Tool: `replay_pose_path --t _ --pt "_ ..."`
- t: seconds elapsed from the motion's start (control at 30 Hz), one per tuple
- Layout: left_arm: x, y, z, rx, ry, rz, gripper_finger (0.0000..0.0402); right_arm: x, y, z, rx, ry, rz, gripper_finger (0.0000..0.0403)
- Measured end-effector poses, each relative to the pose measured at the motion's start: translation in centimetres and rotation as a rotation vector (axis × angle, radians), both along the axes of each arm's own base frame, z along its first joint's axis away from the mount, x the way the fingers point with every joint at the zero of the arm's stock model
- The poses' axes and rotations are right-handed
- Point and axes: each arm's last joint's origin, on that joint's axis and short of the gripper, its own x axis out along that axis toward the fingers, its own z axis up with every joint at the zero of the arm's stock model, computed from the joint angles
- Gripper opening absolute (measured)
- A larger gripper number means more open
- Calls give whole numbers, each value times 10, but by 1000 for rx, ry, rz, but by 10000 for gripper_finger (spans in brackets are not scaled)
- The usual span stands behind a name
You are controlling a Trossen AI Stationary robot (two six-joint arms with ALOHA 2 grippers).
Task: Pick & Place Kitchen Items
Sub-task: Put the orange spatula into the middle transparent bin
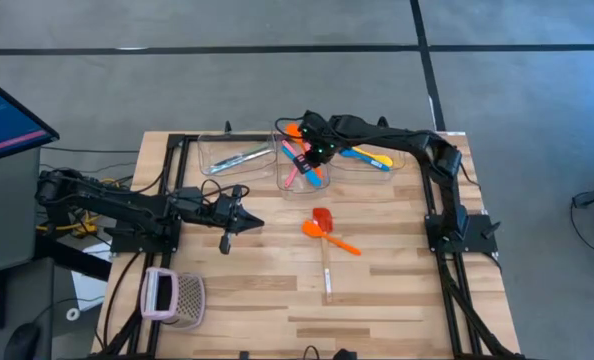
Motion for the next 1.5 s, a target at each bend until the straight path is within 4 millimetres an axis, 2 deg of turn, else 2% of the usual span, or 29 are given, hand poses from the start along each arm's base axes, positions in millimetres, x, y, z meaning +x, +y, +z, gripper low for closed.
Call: replay_pose_path --t 0.1,0.3,0.43,0.53,0.67,0.8,0.9,1.17,1.37,1.5 --pt "0 0 0 0 0 0 2 0 0 0 4 -5 3 68" --pt "0 0 0 0 0 0 2 -3 -3 8 -7 -18 38 175" --pt "0 0 0 0 0 0 2 -5 -6 30 20 -14 71 221" --pt "0 0 0 0 0 0 2 -8 -1 50 36 15 107 230" --pt "0 0 0 0 0 0 2 -8 19 81 8 62 252 215" --pt "0 0 0 0 0 -1 2 -3 52 95 -45 122 452 182" --pt "0 0 0 0 0 -1 2 2 81 96 -63 158 573 152" --pt "0 0 0 0 1 0 2 8 145 96 -137 234 727 80" --pt "-1 0 -3 -2 14 -2 2 5 180 97 -184 295 803 52" --pt "-3 0 -10 -1 41 -4 2 -7 195 110 -210 250 803 44"
